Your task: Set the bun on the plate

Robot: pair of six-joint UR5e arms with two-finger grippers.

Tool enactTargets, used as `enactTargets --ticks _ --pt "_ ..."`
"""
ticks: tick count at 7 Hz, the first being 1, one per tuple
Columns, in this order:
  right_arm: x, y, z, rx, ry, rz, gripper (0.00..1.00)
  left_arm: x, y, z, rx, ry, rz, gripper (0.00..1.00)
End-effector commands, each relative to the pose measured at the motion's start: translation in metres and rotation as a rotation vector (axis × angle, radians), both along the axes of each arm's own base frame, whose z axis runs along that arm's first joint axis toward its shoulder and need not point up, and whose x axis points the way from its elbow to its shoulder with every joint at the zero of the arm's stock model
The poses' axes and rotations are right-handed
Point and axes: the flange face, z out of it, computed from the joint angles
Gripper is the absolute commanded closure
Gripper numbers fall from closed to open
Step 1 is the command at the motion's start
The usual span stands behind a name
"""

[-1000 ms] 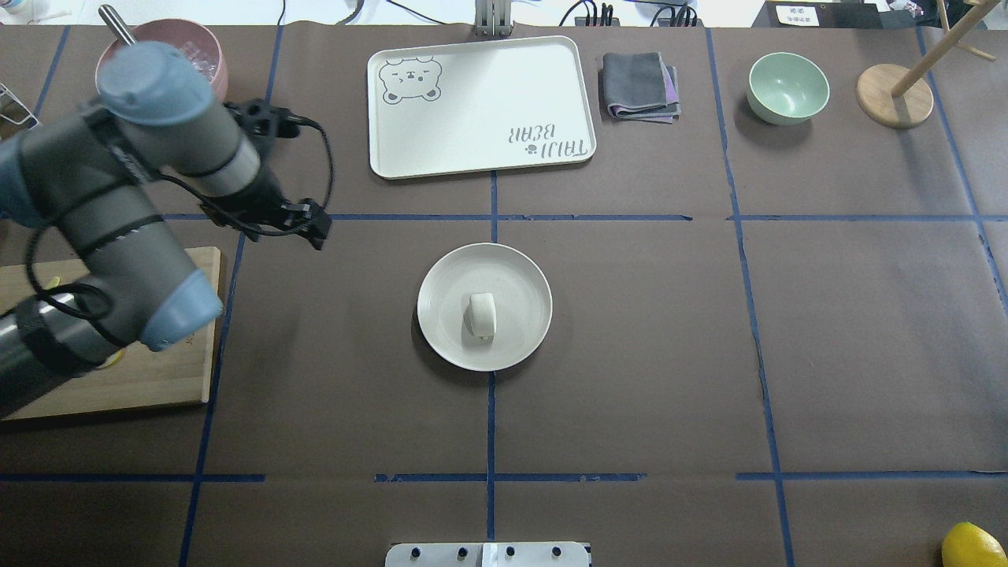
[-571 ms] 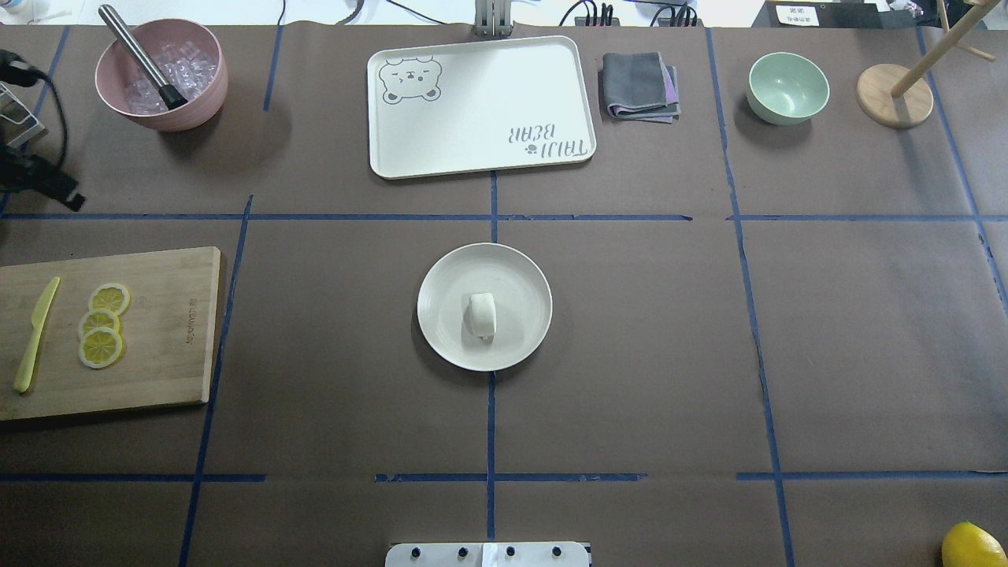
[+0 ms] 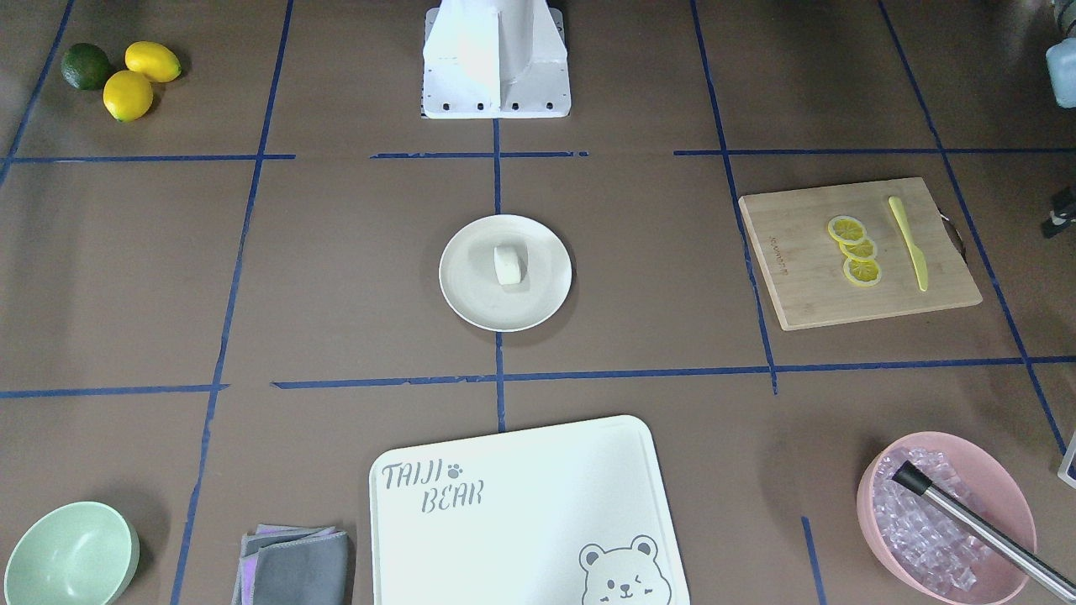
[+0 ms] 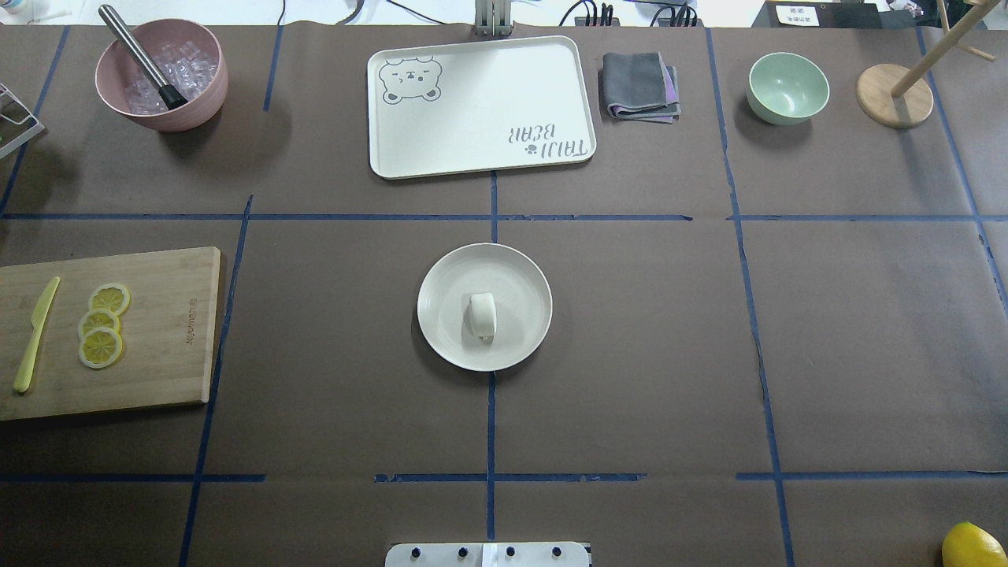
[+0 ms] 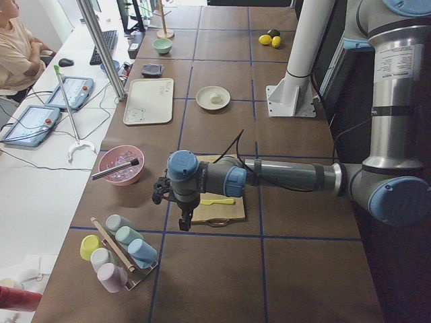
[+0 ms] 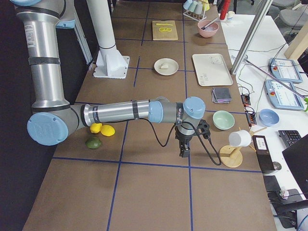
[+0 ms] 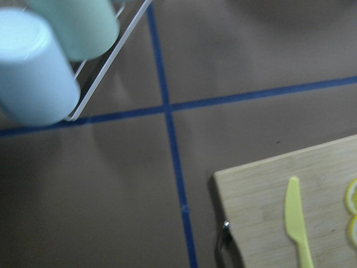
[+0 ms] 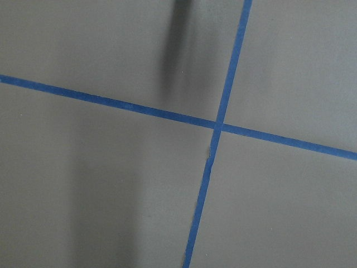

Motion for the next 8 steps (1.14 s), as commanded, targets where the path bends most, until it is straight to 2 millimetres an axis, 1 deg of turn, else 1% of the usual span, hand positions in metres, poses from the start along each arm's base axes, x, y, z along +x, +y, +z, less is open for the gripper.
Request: enactTargets --ticks 1,2,3,8 --pt "0.000 0.000 0.001 -0.003 0.000 0.000 0.00 -0.021 0.017 0.021 -0.035 -0.003 -0.042 0.00" --pt "0.000 0.000 0.001 -0.001 0.000 -0.001 0.00 -0.022 0.019 0.030 -0.063 -0.001 -0.054 0.00" --pt "-0.001 0.000 0.000 0.002 0.000 -0.003 0.00 -0.023 0.020 0.034 -0.069 -0.004 -0.054 0.00" --pt "-0.001 0.000 0.001 -0.002 -0.004 -0.002 0.00 -0.023 0.019 0.033 -0.065 -0.004 -0.050 0.00"
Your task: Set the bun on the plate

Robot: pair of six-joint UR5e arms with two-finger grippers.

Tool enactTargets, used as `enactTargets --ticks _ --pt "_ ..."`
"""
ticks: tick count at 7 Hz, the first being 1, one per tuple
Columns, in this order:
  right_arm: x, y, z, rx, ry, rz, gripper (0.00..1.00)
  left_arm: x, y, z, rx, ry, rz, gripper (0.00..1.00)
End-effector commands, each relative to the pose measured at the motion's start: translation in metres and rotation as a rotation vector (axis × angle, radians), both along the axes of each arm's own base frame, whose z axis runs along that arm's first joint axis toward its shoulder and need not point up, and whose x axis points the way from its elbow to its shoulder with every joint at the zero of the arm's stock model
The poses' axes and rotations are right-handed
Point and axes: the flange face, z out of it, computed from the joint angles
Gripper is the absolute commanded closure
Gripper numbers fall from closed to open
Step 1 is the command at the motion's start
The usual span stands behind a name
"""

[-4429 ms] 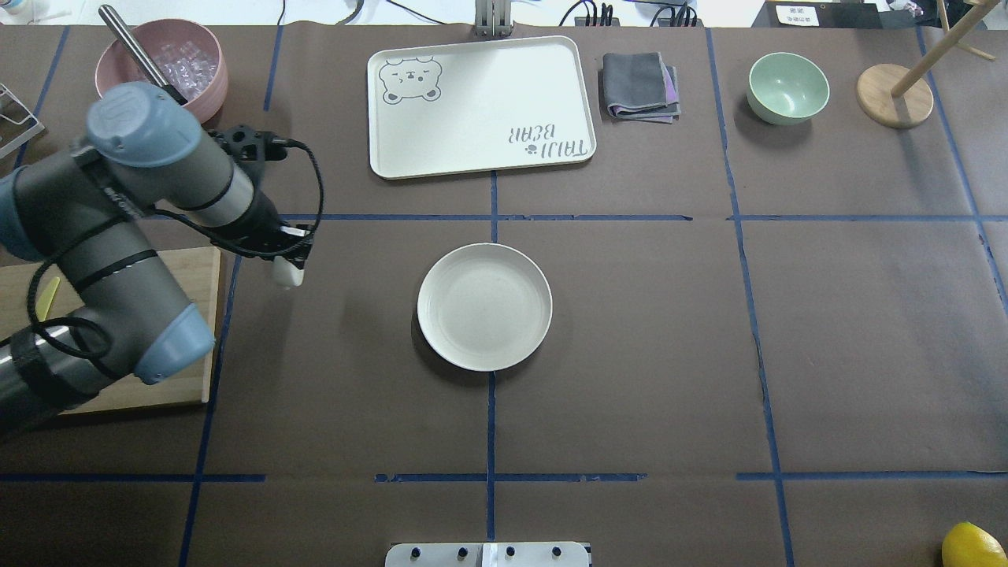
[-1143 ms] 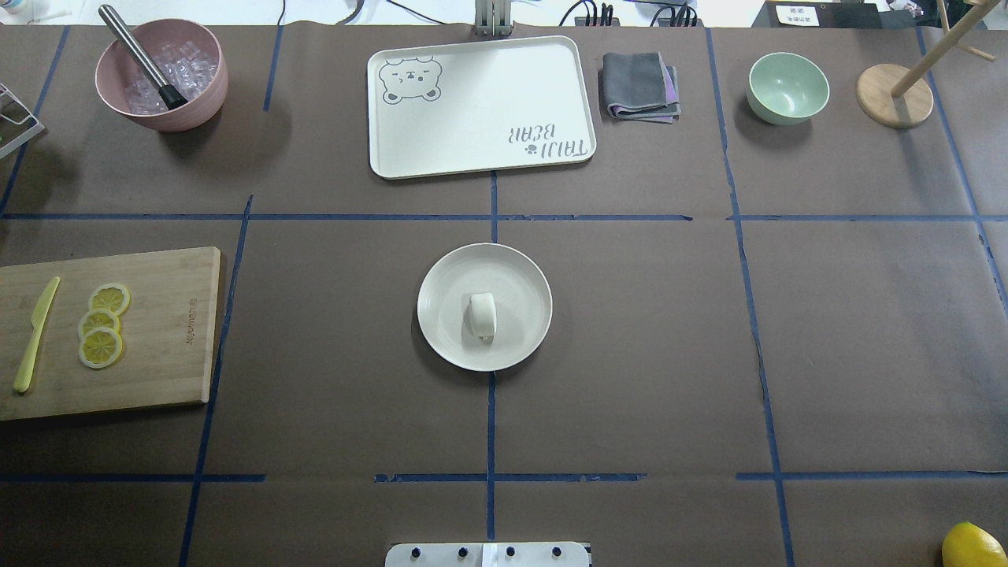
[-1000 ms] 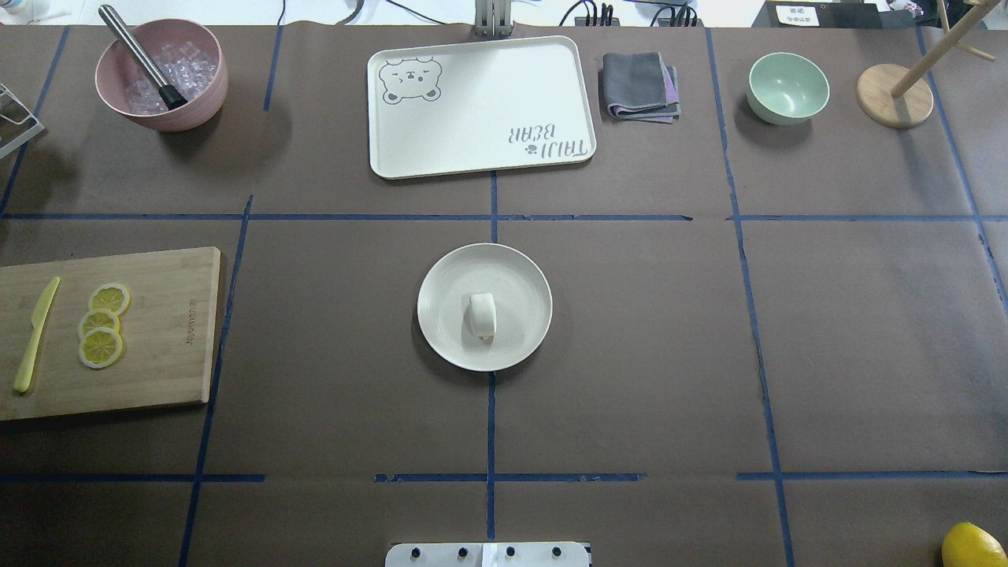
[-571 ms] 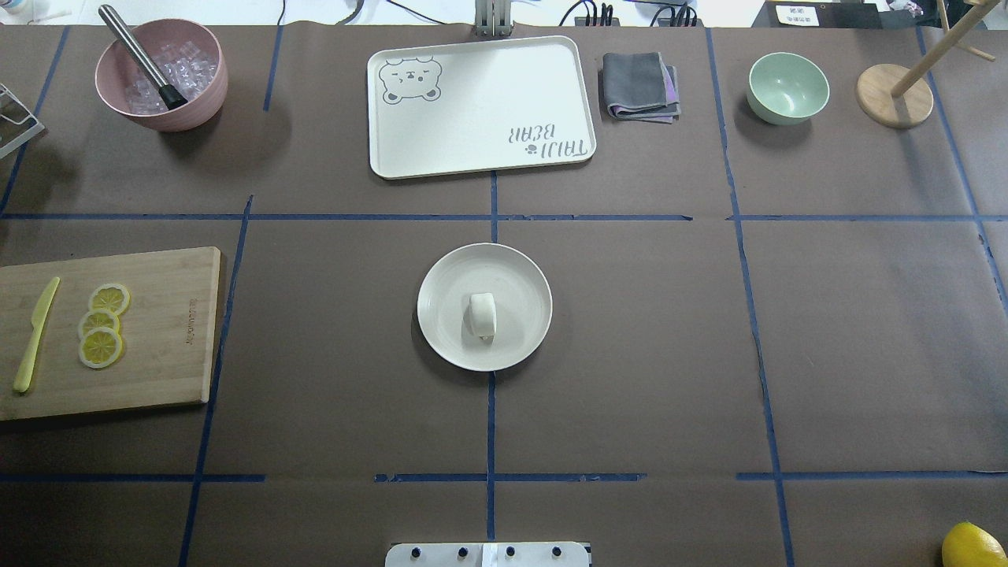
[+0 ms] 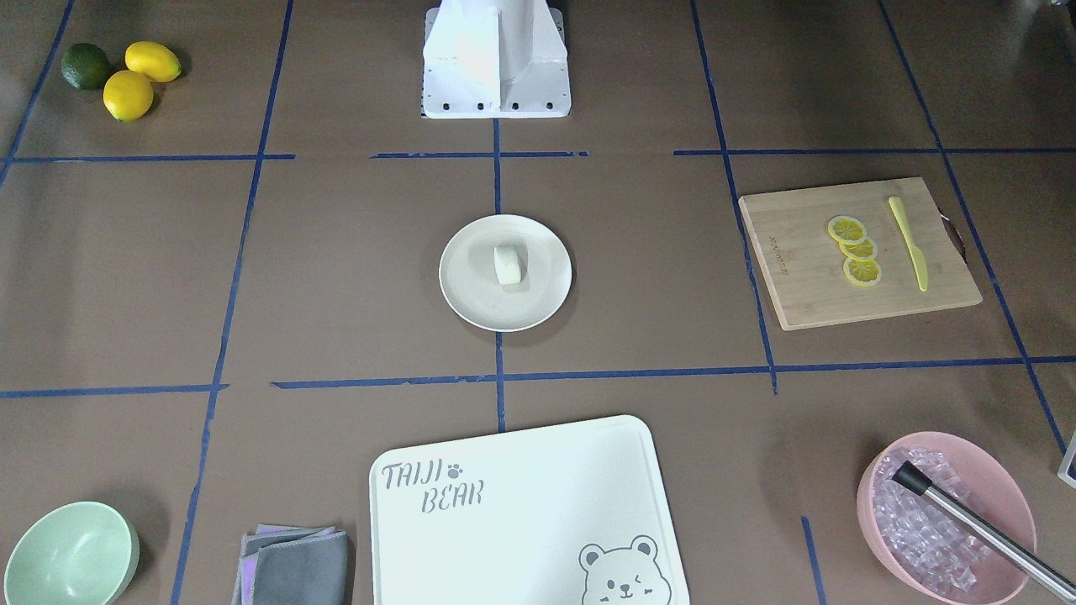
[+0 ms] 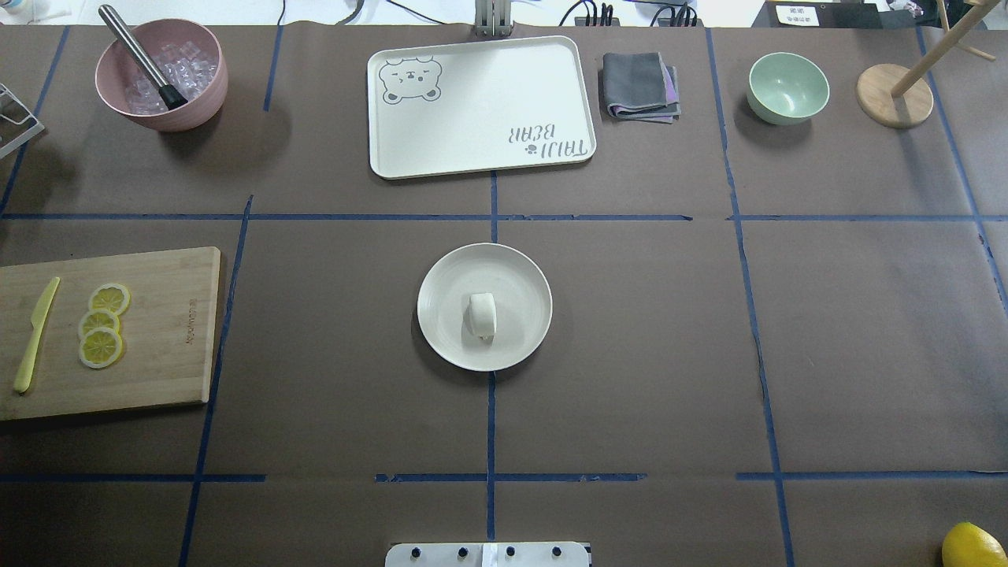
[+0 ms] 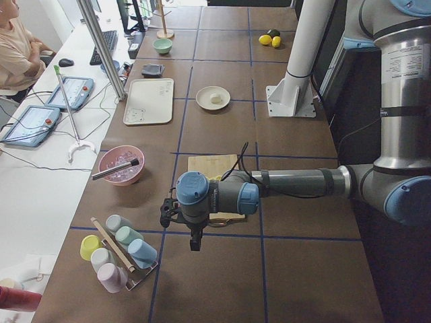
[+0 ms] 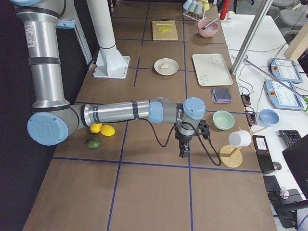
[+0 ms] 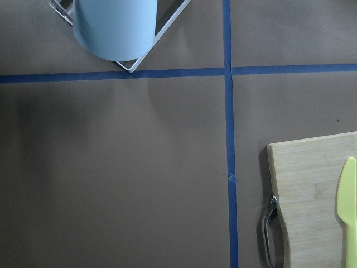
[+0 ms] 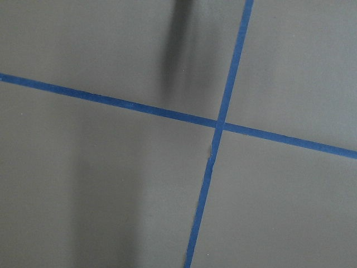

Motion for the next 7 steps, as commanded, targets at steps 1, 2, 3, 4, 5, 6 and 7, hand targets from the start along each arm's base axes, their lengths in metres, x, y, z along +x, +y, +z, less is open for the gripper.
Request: enactTargets --ticks 1,2,3,4,5,6,7 --pt "0.0000 -0.0002 -0.0002 0.000 0.000 0.000 0.00 0.0000 0.0000 -0.0005 0.002 0.000 0.002 0.00" --pt "-0.0001 -0.0002 -0.0003 -0.001 -0.002 0.001 0.00 0.0000 0.0001 0.0003 -0.001 0.000 -0.001 0.00" --pt "-0.0001 -0.0002 -0.0003 -0.001 -0.002 0.001 0.00 0.0000 0.0000 -0.0005 0.002 0.000 0.002 0.00" --pt "0.0000 0.0004 -0.0002 -0.001 0.000 0.001 0.00 0.0000 0.0000 -0.0005 0.000 0.000 -0.001 0.00" --pt "0.0000 0.0004 -0.0002 -0.001 0.000 0.001 0.00 -0.0007 0.0000 -0.0043 0.008 0.000 -0.002 0.00" --pt "-0.0001 -0.0003 -0.0011 0.001 -0.002 0.001 0.00 -0.0007 -0.0007 -0.0050 0.009 0.000 -0.002 0.00" --pt "-0.0001 0.0004 -0.0010 0.001 -0.002 0.001 0.00 0.0000 -0.0008 -0.0050 0.009 0.000 -0.001 0.00"
